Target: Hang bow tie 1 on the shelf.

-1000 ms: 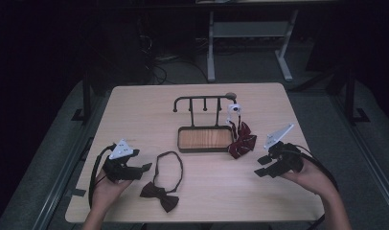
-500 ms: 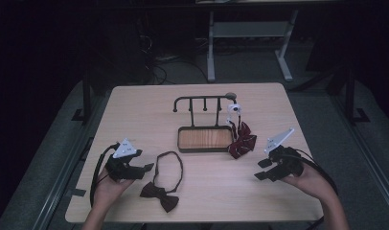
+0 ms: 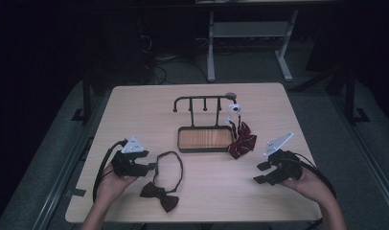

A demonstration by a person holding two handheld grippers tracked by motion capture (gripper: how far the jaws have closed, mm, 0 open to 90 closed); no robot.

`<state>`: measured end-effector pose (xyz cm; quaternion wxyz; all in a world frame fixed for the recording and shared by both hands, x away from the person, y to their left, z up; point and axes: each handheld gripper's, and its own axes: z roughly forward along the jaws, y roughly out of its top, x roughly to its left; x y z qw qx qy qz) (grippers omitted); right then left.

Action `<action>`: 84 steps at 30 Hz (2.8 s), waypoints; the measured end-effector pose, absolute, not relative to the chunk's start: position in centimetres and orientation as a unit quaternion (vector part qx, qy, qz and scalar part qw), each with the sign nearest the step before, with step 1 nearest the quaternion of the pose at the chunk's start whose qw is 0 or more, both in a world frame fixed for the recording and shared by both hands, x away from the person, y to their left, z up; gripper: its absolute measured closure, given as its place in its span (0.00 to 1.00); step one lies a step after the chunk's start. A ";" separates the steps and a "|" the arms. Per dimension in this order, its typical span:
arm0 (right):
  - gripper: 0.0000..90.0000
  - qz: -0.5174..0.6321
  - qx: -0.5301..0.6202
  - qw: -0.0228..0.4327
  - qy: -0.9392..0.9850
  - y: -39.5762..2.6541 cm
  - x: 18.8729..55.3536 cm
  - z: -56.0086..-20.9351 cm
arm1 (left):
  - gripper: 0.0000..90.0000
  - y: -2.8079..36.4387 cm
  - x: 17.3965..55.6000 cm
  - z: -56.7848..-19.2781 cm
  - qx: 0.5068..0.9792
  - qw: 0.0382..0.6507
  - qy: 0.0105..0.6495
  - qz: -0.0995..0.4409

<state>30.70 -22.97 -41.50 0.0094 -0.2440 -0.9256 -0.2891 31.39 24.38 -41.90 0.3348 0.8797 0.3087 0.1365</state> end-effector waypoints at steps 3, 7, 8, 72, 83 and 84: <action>0.50 -0.290 -0.242 0.007 -0.926 -23.0 30.7 -41.5 | 0.46 24.2 31.6 -42.1 0.882 0.331 0.309 0.131; 0.49 -0.292 -0.245 0.007 -0.924 -23.0 30.5 -41.4 | 0.48 24.0 32.0 -42.1 0.888 0.319 0.309 0.122; 0.49 -0.293 -0.246 0.008 -0.924 -23.1 30.4 -41.3 | 0.48 24.0 32.1 -42.2 0.888 0.319 0.310 0.119; 0.49 -0.299 -0.245 -0.001 -0.922 -23.7 30.2 -40.8 | 0.95 20.9 38.2 -44.1 0.931 0.200 0.301 0.059; 0.49 -0.299 -0.245 0.000 -0.922 -23.6 30.2 -40.9 | 0.99 20.9 38.2 -44.1 0.933 0.197 0.297 0.057; 0.49 -0.300 -0.245 0.000 -0.922 -23.7 30.2 -40.9 | 0.99 20.9 38.2 -44.1 0.934 0.194 0.294 0.057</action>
